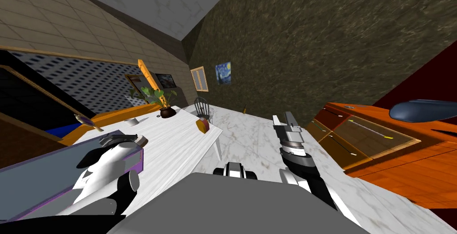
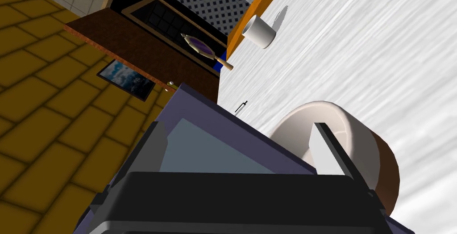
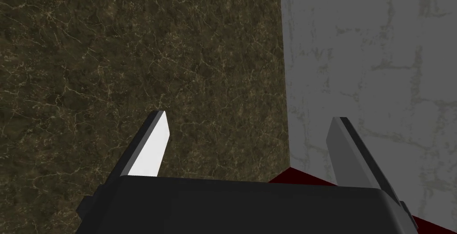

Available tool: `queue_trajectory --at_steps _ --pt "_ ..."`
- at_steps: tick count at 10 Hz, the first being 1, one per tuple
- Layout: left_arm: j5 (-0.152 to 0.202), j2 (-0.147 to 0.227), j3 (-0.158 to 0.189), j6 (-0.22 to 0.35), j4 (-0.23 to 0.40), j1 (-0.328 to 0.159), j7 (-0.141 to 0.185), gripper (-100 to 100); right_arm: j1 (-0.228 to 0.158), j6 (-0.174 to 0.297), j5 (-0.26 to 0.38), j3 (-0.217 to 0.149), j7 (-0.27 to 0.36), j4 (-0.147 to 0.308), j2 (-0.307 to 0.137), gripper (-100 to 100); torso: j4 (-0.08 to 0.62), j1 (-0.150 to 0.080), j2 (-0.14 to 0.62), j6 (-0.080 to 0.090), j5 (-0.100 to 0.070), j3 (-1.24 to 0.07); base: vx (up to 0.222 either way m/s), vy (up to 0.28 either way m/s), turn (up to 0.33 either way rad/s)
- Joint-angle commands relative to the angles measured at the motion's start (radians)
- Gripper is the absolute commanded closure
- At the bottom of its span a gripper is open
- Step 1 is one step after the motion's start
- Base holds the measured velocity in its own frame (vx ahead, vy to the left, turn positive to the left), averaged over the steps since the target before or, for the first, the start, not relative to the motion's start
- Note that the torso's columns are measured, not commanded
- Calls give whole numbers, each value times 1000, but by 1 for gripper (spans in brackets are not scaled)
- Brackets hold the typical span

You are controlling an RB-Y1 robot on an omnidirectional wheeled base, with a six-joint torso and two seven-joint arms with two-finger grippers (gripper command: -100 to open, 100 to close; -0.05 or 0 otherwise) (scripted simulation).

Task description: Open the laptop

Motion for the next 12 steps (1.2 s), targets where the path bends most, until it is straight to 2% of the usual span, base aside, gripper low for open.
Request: queue_trajectory --at_steps 1,4,5,7,8,9,10,11,12 --pt "45 -11 -64 -7 17 -80 -42 -100 0 0 0 0 0 0 0 0 0 0 0 -1 0 0 59 3 238" --pt "45 -11 -119 -7 17 -80 -42 -100 0 0 0 0 0 0 0 0 1 -2 3 2 -1 2 3 4 -3" --pt "95 -2 -160 -33 61 -132 -69 -100 0 0 0 0 0 0 0 0 1 -2 2 1 -1 1 21 10 290" --pt "101 -2 -218 -33 61 -140 -69 -100 0 0 0 0 0 0 0 0 0 -2 0 0 -1 0 33 2 182" --pt "101 -2 -218 -33 61 -140 -69 -100 0 0 0 0 0 0 0 0 0 -3 1 2 -1 0 8 -2 -30" --pt "141 7 -243 -59 99 -191 -97 -100 0 0 0 0 0 0 0 0 1 -3 2 1 -1 1 28 1 298" --pt "157 7 -251 -59 106 -200 -97 -100 0 0 0 0 0 0 0 0 1 -2 1 -1 -1 1 40 -2 291" --pt "158 7 -299 -59 106 -200 -97 -100 0 0 0 0 0 0 0 0 1 -2 1 0 -1 1 24 -1 48" --pt "211 15 -342 -84 150 -250 -125 -100 0 0 0 0 0 0 0 0 1 -2 2 2 -1 1 40 7 326"
